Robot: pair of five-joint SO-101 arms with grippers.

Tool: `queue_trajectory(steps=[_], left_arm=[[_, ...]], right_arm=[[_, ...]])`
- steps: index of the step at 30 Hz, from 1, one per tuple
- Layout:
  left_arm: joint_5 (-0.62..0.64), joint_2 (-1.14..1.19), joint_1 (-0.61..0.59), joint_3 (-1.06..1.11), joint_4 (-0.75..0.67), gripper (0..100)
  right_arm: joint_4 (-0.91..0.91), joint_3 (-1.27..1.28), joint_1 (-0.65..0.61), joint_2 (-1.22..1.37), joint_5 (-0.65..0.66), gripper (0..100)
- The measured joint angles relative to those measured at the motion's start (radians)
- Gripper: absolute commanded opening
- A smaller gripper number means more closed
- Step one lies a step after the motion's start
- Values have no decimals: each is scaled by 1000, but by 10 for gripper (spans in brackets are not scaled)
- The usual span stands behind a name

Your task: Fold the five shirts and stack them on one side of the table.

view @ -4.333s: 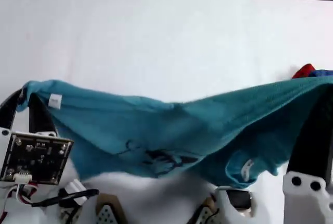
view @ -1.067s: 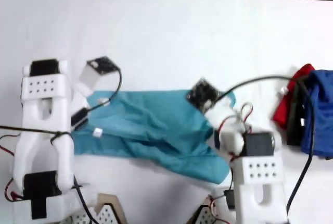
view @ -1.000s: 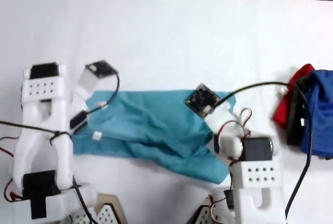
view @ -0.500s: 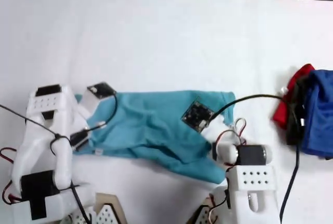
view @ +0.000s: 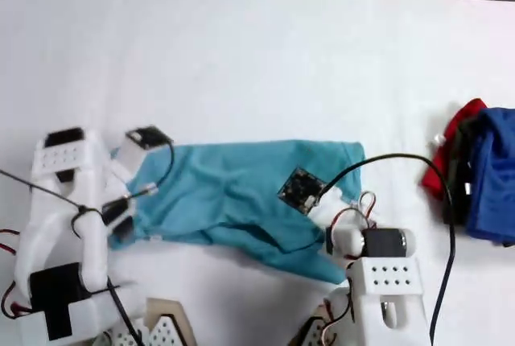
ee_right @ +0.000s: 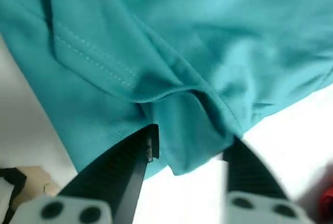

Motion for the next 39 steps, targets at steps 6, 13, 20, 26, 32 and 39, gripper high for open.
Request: queue_trajectory(steps=[6,13,20,26,32,39], left_arm=[[-18,0,-66,-368,192,242],[110,110,-8,-506,187,176],[296,396,213,-500,-6,45],[290,577,255,-500,-114,45],[169,700,155,-641,-86,45],[152,953,74,-1074,106,45]], right_arm=[[106,-278,0,0,-8,339],[-8,-442,-3,57,-124,27],[-416,-331,-26,381,-167,21],[-539,-384,-32,703,-167,21],[-543,-502,-32,959,-167,21],[-543,-746,28,1211,-167,21]])
